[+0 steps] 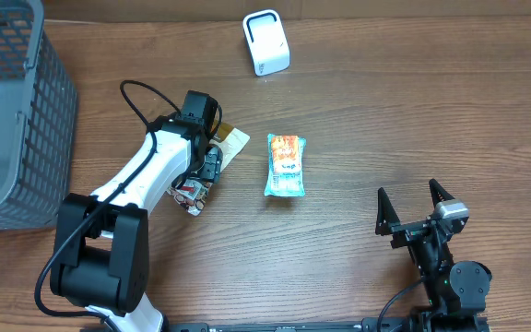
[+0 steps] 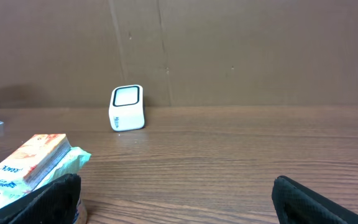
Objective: Scan the item barcode
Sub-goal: 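Lower the brown bag onto the table and adjust it with the left gripper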
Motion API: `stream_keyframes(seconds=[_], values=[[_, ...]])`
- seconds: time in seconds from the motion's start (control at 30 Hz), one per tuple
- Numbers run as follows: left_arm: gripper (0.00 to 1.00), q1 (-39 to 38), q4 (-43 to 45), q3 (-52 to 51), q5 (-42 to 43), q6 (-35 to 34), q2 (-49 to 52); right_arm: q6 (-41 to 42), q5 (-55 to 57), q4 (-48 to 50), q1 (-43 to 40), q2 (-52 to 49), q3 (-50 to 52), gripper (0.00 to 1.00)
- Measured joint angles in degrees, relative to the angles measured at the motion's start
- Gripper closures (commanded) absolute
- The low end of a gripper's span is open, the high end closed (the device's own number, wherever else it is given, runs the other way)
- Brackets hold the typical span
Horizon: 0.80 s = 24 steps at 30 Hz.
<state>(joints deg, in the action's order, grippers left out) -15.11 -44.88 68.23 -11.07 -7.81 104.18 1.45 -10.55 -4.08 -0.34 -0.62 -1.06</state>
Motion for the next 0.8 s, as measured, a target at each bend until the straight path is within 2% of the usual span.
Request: stream_keyframes(seconds=[0.1, 0.3, 0.5, 0.8], values=[[0.07, 0.0, 2.0, 0.0, 1.9, 3.8, 0.0, 0.0, 0.0, 0.0, 0.0, 0.0, 0.0, 0.0], [0.11, 0.0, 2.9, 0.0, 5.4, 9.8, 2.3, 0.0, 0.0, 0.0, 0.0, 0.0, 0.0, 0.0], [0.22, 0.0, 2.0, 0.8, 7.5, 11.4, 5.8, 0.0, 0.0, 0.0, 0.0, 0.0, 0.0, 0.0], [0.21, 0.0, -4.7, 2.9, 15.5, 9.0, 6.3, 0.0, 0.0, 0.0, 0.0, 0.0, 0.0, 0.0]])
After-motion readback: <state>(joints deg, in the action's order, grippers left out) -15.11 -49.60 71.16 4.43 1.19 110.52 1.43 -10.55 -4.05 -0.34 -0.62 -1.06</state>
